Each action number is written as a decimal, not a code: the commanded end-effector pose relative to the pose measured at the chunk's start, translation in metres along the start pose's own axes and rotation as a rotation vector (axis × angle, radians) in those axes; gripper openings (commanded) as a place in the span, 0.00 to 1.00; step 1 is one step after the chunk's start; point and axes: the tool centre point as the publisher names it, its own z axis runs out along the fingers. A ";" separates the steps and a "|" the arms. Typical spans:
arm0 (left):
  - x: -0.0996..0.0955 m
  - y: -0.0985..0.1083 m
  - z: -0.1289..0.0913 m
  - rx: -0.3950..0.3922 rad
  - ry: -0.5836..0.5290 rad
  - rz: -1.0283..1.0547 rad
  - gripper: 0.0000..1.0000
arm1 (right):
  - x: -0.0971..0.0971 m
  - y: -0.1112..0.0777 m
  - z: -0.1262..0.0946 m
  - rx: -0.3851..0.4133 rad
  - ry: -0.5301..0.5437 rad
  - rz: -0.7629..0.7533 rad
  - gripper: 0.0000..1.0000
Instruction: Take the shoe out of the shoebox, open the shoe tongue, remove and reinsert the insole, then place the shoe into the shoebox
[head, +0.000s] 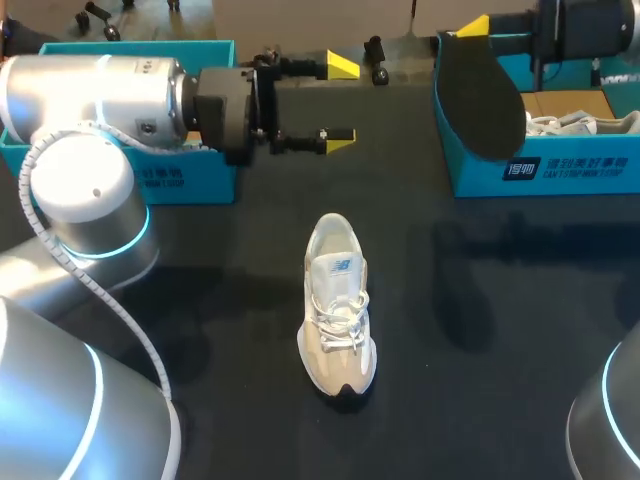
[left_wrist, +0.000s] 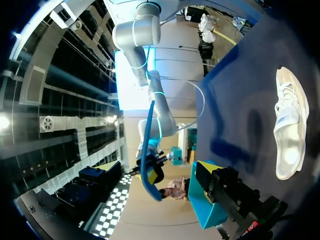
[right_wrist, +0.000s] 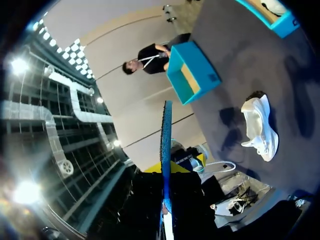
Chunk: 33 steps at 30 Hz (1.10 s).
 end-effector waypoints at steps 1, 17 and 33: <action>0.002 -0.003 0.013 -0.007 -0.052 0.006 1.00 | 0.000 0.005 0.008 -0.022 0.003 0.025 0.00; -0.005 -0.013 0.032 0.028 -0.102 -0.005 1.00 | -0.011 0.008 0.015 -0.100 0.024 0.092 0.00; -0.002 -0.014 0.049 0.052 -0.121 -0.004 1.00 | -0.015 0.028 0.034 -0.047 0.024 0.148 0.00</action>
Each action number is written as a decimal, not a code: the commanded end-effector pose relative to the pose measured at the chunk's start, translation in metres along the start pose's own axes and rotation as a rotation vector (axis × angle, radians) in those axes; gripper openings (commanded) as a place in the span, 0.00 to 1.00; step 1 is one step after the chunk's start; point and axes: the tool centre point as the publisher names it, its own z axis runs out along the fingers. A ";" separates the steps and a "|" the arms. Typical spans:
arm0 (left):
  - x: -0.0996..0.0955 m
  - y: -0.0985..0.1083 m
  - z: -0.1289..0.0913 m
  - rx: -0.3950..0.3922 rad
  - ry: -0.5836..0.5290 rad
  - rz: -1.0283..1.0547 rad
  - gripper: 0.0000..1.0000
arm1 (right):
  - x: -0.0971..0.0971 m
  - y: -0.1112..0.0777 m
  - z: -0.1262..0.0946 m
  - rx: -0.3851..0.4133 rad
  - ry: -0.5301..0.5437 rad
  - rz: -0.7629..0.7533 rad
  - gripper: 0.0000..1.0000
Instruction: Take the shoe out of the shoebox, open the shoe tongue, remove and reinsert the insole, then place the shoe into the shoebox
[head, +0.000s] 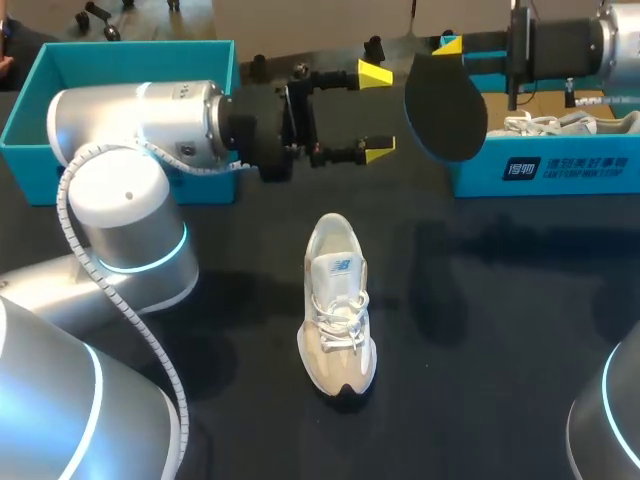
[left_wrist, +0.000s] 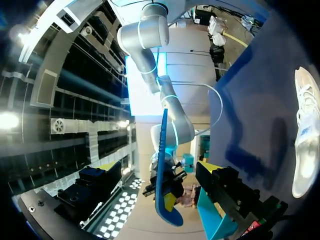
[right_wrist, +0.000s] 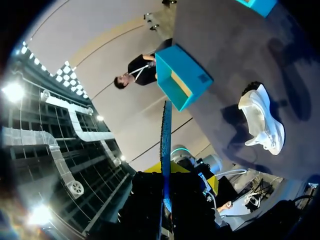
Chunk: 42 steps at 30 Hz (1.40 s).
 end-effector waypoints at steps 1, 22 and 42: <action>0.002 0.006 0.012 -0.004 -0.011 0.013 1.00 | 0.003 0.008 0.007 0.014 -0.009 -0.001 0.00; 0.013 0.029 0.031 -0.013 0.010 0.076 0.46 | -0.020 0.001 0.026 0.035 -0.014 0.037 0.00; 0.016 0.025 0.033 0.011 0.018 0.052 0.00 | -0.026 -0.001 0.027 0.018 -0.029 0.010 0.91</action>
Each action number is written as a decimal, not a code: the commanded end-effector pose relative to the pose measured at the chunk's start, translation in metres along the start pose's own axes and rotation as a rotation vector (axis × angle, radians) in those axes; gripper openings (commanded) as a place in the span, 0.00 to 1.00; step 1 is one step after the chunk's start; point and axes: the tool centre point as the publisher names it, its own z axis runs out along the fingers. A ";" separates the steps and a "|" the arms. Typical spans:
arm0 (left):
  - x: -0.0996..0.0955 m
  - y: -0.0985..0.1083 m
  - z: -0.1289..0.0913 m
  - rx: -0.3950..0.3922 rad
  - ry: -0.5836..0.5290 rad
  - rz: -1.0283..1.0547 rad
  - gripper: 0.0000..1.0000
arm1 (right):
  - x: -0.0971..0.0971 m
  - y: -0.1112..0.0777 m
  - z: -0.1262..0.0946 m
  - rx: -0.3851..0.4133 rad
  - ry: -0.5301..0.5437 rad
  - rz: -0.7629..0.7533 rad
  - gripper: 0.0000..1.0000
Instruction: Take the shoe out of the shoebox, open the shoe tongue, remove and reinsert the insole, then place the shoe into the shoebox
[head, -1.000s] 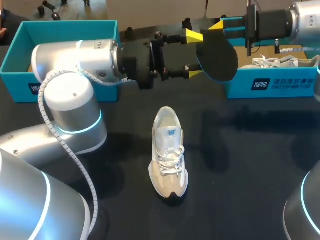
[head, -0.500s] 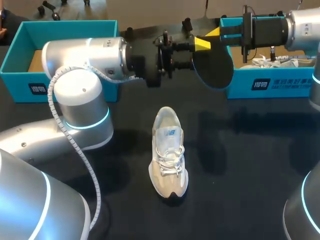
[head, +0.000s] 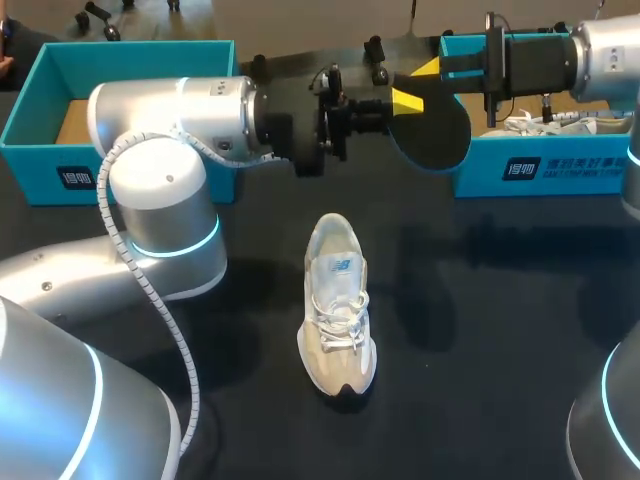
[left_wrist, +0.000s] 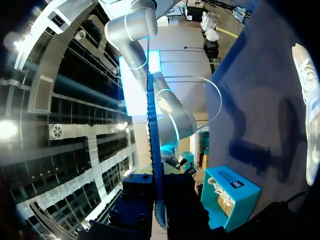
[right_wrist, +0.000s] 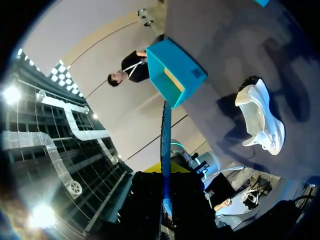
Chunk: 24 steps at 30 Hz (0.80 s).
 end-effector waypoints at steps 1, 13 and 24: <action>-0.001 0.000 -0.001 0.009 0.001 -0.003 0.00 | -0.003 -0.004 0.003 -0.017 0.002 -0.018 1.00; -0.003 -0.008 -0.018 0.033 0.006 0.003 0.00 | -0.006 -0.013 -0.007 -0.046 -0.065 -0.101 1.00; -0.013 -0.006 -0.039 0.036 -0.004 -0.035 0.00 | -0.017 -0.038 -0.017 -0.087 -0.108 -0.373 1.00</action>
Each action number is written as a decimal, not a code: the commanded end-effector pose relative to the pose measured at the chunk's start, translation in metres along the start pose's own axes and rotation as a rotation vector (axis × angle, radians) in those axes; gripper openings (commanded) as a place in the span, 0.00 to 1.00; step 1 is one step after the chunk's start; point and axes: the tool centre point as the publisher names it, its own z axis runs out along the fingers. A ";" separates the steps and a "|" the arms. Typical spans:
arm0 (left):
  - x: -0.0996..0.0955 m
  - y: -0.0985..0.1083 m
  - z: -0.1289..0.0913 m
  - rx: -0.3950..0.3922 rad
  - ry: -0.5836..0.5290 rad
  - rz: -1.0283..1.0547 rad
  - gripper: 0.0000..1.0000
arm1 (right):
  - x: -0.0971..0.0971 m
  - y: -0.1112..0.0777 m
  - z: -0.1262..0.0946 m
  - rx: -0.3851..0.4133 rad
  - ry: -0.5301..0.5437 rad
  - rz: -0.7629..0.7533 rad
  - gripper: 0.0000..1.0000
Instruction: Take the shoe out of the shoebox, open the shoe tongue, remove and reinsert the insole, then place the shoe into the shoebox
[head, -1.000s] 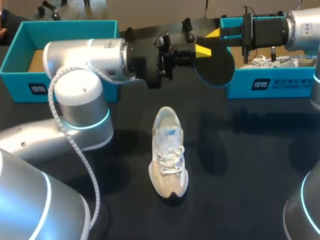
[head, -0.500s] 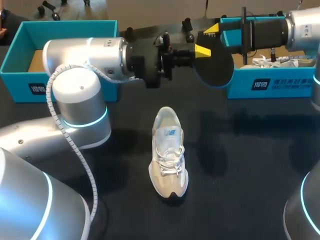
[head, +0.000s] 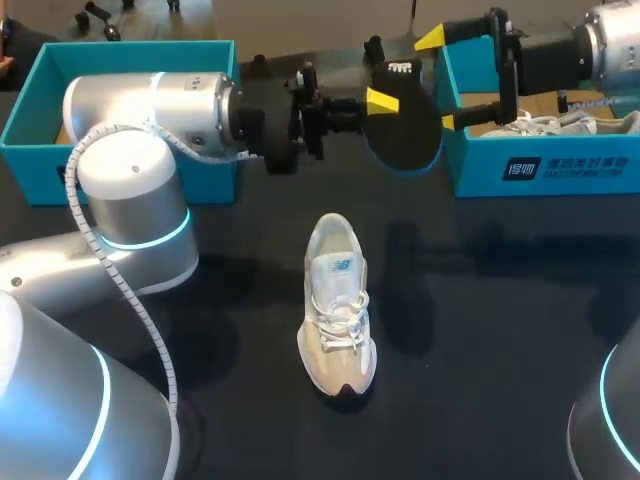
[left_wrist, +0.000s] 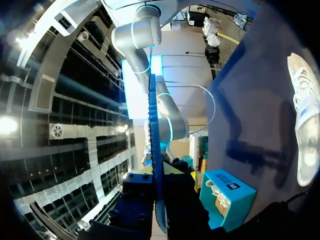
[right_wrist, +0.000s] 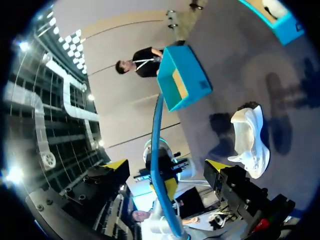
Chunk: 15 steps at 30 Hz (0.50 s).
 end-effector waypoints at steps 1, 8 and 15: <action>-0.006 -0.002 -0.010 0.002 0.000 0.001 0.00 | -0.002 -0.017 -0.009 -0.049 -0.017 -0.071 1.00; -0.012 -0.003 -0.018 -0.001 -0.008 -0.001 0.00 | -0.005 -0.023 -0.022 -0.088 -0.028 -0.236 1.00; -0.017 -0.003 -0.026 0.002 -0.013 -0.027 0.00 | -0.008 -0.024 -0.032 -0.049 0.001 -0.347 1.00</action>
